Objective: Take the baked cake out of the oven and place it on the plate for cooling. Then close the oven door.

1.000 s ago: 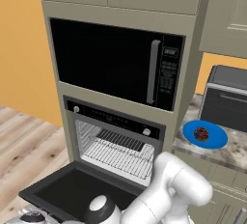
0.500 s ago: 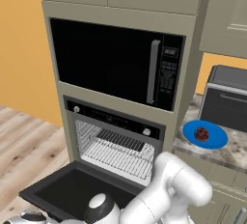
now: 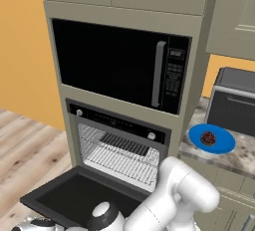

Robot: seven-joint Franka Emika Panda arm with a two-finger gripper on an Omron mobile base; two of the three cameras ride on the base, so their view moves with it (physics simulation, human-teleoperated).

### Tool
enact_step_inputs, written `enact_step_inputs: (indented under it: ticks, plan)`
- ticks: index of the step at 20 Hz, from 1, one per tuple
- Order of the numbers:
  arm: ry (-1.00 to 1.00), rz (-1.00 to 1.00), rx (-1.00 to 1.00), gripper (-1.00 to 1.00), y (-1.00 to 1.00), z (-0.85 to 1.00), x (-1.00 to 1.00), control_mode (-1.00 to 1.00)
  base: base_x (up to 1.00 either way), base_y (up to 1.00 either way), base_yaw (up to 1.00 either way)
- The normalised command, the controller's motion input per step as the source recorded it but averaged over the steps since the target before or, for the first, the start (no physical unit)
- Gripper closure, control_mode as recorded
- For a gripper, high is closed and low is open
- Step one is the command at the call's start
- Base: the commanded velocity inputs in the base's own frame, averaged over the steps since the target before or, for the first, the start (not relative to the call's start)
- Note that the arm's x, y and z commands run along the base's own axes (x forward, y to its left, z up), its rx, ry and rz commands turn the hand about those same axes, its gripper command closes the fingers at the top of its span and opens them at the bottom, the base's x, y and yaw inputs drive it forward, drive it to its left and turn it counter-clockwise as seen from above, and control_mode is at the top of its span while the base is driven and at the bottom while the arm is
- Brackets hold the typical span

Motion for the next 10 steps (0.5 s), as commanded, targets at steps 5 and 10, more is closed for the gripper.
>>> enact_step_inputs:
  ticks: [5,10]
  plan:
    - [-0.37,-0.15,-0.38,-1.0,-0.18,-0.77,0.0,-1.0,0.0,0.0,0.0]
    - [-0.45,-0.21,-0.42,-1.0,-0.54,-0.21,0.0,-1.0,0.0,0.0,0.0]
